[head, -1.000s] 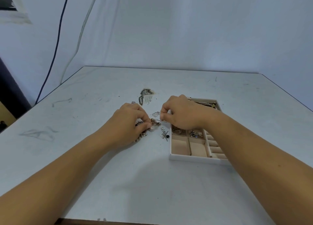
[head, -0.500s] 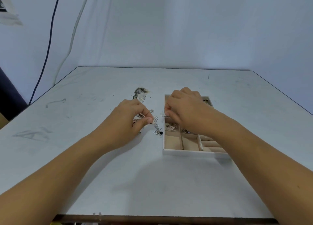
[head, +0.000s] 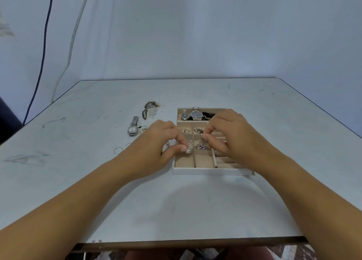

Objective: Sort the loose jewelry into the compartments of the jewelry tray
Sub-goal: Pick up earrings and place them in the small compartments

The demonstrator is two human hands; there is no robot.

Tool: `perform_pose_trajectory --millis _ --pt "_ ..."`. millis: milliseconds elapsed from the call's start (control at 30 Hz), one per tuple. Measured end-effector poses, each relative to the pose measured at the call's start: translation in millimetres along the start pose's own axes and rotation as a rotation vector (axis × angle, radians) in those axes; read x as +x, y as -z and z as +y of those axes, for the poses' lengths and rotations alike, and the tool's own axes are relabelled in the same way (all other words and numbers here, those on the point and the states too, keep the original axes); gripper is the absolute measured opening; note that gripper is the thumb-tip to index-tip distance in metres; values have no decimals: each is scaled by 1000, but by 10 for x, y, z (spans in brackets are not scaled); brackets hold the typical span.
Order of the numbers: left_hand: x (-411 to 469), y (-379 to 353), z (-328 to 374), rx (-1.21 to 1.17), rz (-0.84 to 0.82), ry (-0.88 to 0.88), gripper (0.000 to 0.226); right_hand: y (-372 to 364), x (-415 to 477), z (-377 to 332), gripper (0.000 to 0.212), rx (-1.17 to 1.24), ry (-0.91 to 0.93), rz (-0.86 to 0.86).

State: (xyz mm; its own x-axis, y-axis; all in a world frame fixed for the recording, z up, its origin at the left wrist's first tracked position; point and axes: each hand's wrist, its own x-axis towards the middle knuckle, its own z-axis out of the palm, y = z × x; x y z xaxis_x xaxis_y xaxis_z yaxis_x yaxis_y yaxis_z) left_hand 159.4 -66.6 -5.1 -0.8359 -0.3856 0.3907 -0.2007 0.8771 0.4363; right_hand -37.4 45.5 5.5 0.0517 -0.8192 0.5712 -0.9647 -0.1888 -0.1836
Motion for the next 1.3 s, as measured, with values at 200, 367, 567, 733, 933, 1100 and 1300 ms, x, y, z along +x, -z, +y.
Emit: perform_pose_trajectory --millis 200,367,567,733,933,1100,1300 --pt "2 -16 14 -4 -50 -2 11 87 -89 89 27 61 -24 -35" --pt "-9 51 27 22 -185 1 6 -2 -147 34 25 92 -47 -32" --pt "-68 40 17 3 -122 -39 10 -50 -173 29 24 80 -26 -48" --pt "-167 -8 -73 45 -77 -29 61 -62 -183 25 20 98 -16 -51" --pt "-196 3 -96 80 -89 -3 78 -82 -121 -74 14 90 20 -67" --pt "-218 -17 -91 78 -72 -3 74 -117 -39 -170 12 97 89 -134" --pt "-216 -25 -98 72 -70 17 76 -104 84 -228 26 131 82 -196"
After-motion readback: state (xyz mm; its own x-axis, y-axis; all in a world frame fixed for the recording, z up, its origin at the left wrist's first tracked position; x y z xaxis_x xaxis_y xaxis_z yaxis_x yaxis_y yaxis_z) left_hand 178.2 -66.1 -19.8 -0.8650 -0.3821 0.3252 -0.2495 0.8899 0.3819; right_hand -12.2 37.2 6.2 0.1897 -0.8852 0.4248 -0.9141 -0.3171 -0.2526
